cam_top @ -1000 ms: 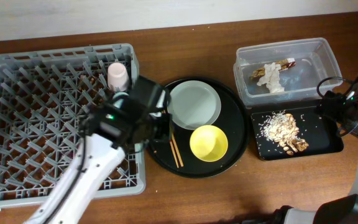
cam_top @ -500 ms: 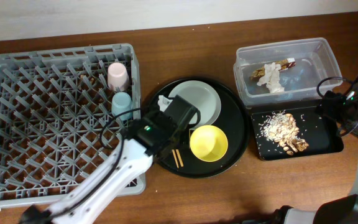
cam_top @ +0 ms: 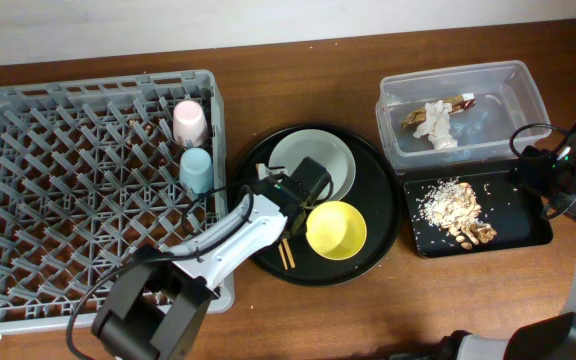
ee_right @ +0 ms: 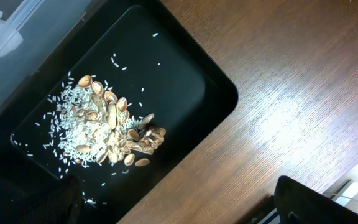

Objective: Sort waste into correct bins and load items into the dishwasher rack
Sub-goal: 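Grasp one chopstick with the left gripper and stand it in the rack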

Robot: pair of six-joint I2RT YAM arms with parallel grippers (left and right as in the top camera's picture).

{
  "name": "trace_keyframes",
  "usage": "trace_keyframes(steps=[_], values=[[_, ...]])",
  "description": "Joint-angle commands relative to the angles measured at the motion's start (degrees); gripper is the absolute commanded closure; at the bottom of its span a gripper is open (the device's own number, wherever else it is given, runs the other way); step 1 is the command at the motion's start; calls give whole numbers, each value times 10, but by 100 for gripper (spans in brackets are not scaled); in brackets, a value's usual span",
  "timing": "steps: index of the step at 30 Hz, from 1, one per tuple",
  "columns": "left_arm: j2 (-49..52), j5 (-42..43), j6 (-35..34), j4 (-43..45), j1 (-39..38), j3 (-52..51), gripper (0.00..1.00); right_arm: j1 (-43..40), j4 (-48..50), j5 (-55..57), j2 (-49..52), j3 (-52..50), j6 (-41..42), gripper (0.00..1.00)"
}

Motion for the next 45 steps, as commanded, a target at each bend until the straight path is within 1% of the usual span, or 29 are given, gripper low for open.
trace_keyframes(steps=[1, 5, 7, 10, 19, 21, 22, 23, 26, 28, 29, 32, 33, 35, 36, 37, 40, 43, 45], values=[[7, -4, -10, 13, 14, -4, 83, -1, 0, 7, -3, 5, 3, 1], [7, 1, -24, 19, 38, -4, 83, -1, 0, 7, -3, 5, 3, 1], [8, 15, -24, 27, 37, -4, 83, -1, 0, 7, -3, 5, 2, 1], [14, 13, -24, 37, 37, -4, 83, -1, 0, 7, -3, 5, 3, 1], [74, 17, -24, 56, 37, -4, 83, -1, 0, 7, -3, 5, 3, 1], [74, 17, -24, 56, 37, -4, 86, -1, 0, 7, -3, 5, 3, 1], [74, 17, -24, 55, 37, -4, 89, -1, 0, 7, -3, 5, 3, 1], [73, 17, -24, 54, 37, -4, 98, -1, 0, 7, -3, 5, 2, 1], [57, 11, -24, 41, 37, 4, 99, -1, 0, 7, -3, 5, 2, 1], [30, -13, -23, 19, 37, 19, 99, -1, 0, 7, -3, 5, 3, 1], [-6, -29, -8, -6, 37, 39, 99, -1, 0, 7, -3, 5, 3, 1], [-105, -29, 101, -52, 38, 82, 99, -1, 0, 7, -3, 5, 2, 1], [-128, -28, 131, -59, 39, 86, 99, -1, 0, 7, -3, 5, 3, 1], [-184, -33, 224, -82, 47, 89, 99, -1, 0, 7, -3, 5, 3, 1], [-206, -55, 242, -110, 63, 89, 99, -1, 0, 7, -3, 5, 3, 1], [-215, -74, 249, -134, 81, 89, 99, -1, 0, 7, -3, 5, 3, 1], [-208, -79, 287, -174, 156, 88, 99, -1, 0, 7, -3, 5, 3, 1], [-180, -79, 341, -175, 225, 88, 100, -1, 0, 7, -3, 5, 3, 1], [-149, -72, 348, -169, 263, 88, 100, -1, 0, 7, -3, 5, 2, 1]])
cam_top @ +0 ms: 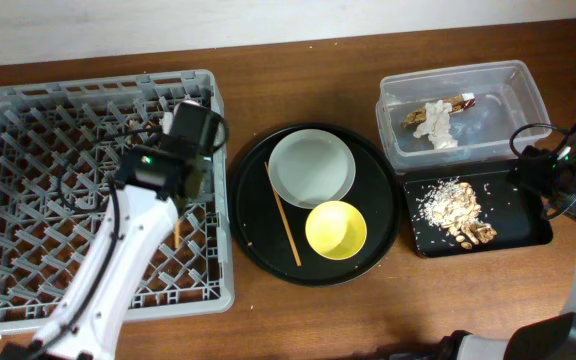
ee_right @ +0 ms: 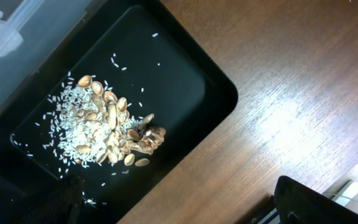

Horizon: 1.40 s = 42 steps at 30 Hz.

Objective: Sort waste into correct bins and load items into the dishwasher rack
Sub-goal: 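Grasp one chopstick with the left gripper and stand it in the rack, then grasp the second chopstick with the left gripper and place it in the rack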

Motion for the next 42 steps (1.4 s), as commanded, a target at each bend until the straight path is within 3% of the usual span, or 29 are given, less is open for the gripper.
trace_keyframes(steps=[1, 8, 19, 26, 31, 32, 33, 37, 39, 42], values=[[52, 11, 42, 5, 51, 0, 99, -1, 0, 7, -3, 5, 3, 1], [121, 2, 42, 20, 64, 0, 100, -1, 0, 7, -3, 5, 3, 1], [122, -13, 43, 46, 130, 0, 99, -1, 0, 7, -3, 5, 3, 1], [126, -14, 110, 66, 130, 0, 96, -1, 0, 7, -3, 5, 3, 1], [143, -14, 110, 67, 130, 0, 89, -1, 0, 7, -3, 5, 3, 1], [148, -14, 110, 67, 130, 0, 76, -1, 0, 7, -3, 5, 3, 1], [150, -16, 110, 67, 130, 0, 73, -1, 0, 7, -3, 5, 3, 1], [139, -47, 86, 31, 123, 30, 71, -1, 0, 7, -3, 5, 3, 1], [116, -13, 63, -6, 105, 66, 71, -1, 0, 7, -3, 5, 3, 1], [71, 115, 12, -20, 65, 96, 70, -1, 0, 7, -3, 5, 3, 1]])
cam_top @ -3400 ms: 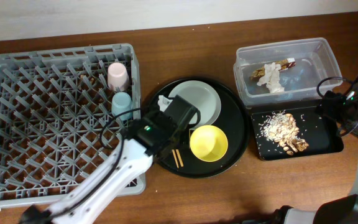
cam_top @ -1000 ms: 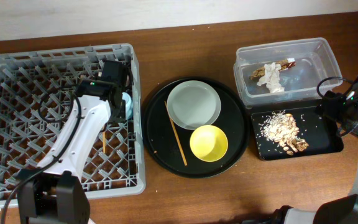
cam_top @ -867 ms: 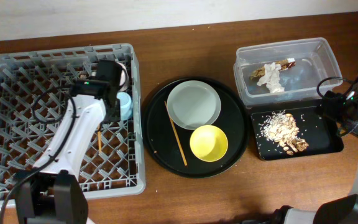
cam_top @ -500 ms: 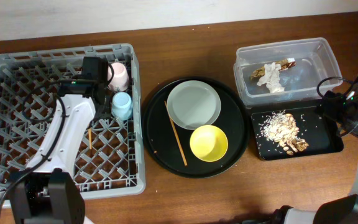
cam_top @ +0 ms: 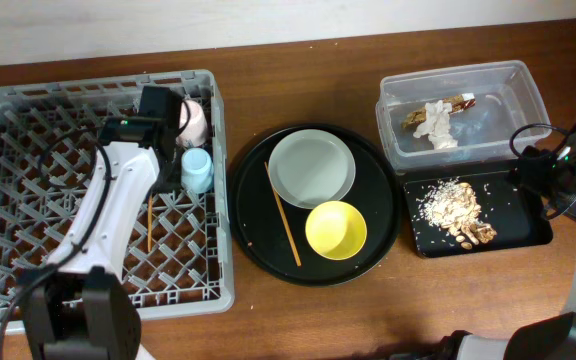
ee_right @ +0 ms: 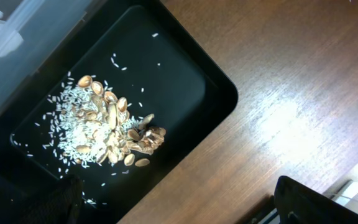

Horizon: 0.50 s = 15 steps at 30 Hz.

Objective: Sort waste into correct bins and load items into the dishwasher rack
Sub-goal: 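Grasp the second chopstick with the left gripper and place it in the rack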

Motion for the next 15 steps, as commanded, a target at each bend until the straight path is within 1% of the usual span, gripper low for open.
trace_keyframes(steps=[1, 2, 4, 5, 6, 7, 8, 10, 11, 13, 15], values=[[-71, 164, -87, -4, -50, 38, 70, -1, 0, 7, -3, 5, 3, 1], [-76, 203, -132, -5, -76, 38, 70, -1, 0, 7, -3, 5, 3, 1], [-70, 208, -198, -2, -115, 29, 70, -1, 0, 7, -3, 5, 2, 1], [-63, 208, -245, 12, -148, 13, 70, -1, 0, 7, -3, 5, 2, 1], [-54, 208, -273, 29, -175, -2, 69, -1, 0, 7, -3, 5, 3, 1], [-45, 208, -288, 54, -201, -21, 67, -1, 0, 7, -3, 5, 2, 1], [-37, 208, -296, 71, -220, -34, 62, -1, 0, 7, -3, 5, 3, 1], [-13, 203, -297, 101, -254, -54, 62, -1, 0, 7, -3, 5, 3, 1], [0, 202, -297, 112, -266, -61, 62, -1, 0, 7, -3, 5, 3, 1], [41, 201, -308, 132, -285, -66, 70, -1, 0, 7, -3, 5, 3, 1], [78, 202, -325, 139, -288, -66, 73, -1, 0, 7, -3, 5, 3, 1]])
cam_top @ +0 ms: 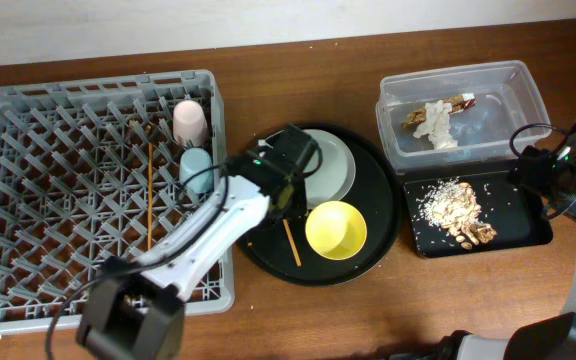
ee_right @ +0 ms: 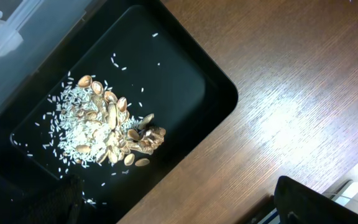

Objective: Sort waste into correct bins and load items into the dishwasher rack
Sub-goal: 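Grasp the second chopstick with the left gripper and place it in the rack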

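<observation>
The grey dishwasher rack point(cam_top: 28, 200) on the left holds a pink cup point(cam_top: 189, 122), a blue cup point(cam_top: 196, 168) and one chopstick point(cam_top: 149, 195). On the round black tray point(cam_top: 258, 250) sit a pale grey bowl point(cam_top: 330, 165), a yellow bowl point(cam_top: 336, 228) and a second chopstick point(cam_top: 292, 244). My left gripper point(cam_top: 280, 200) is over that chopstick's upper end and covers it; its jaws are hidden. My right gripper point(ee_right: 179, 211) hangs open and empty by the corner of the black rectangular tray point(ee_right: 191, 81), which holds rice and nut shells point(ee_right: 107, 127).
A clear plastic bin point(cam_top: 513, 85) at the back right holds crumpled tissue and a wrapper point(cam_top: 433, 120). The rectangular tray point(cam_top: 528, 225) lies just in front of it. The right arm point(cam_top: 558, 170) stands at the table's right edge. Bare wood separates the two trays.
My left gripper has moved from the rack's top right, by the cups, to the round tray, over the remaining chopstick's upper end. The right arm has not moved.
My left gripper was on the round tray at the chopsticks. Then it was over the rack, with one chopstick left on the tray. Then a chopstick lay in the rack with the gripper by the cups. Now the gripper is back over the tray's chopstick.
</observation>
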Robot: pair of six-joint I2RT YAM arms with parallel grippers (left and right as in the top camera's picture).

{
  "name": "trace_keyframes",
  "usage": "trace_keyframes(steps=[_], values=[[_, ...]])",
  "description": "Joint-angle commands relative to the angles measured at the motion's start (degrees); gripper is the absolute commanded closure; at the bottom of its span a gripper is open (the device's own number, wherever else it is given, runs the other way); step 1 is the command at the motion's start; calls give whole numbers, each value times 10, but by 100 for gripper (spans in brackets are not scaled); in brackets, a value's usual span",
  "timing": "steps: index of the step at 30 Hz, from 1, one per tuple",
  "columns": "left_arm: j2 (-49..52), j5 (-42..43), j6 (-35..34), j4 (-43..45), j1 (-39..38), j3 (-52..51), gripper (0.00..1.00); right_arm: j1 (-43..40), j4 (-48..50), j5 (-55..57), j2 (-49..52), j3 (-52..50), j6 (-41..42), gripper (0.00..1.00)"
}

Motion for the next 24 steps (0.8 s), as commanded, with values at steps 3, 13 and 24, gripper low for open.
trace_keyframes(steps=[3, 13, 24], values=[[83, 1, -38, 7, -5, -6, 76, -1, 0, 7, -3, 5, 3, 1], [140, -33, -91, 30, -9, -6, 94, -1, 0, 7, -3, 5, 3, 1], [-146, -199, 173, -80, 53, 29, 99, -1, 0, 7, -3, 5, 3, 1]])
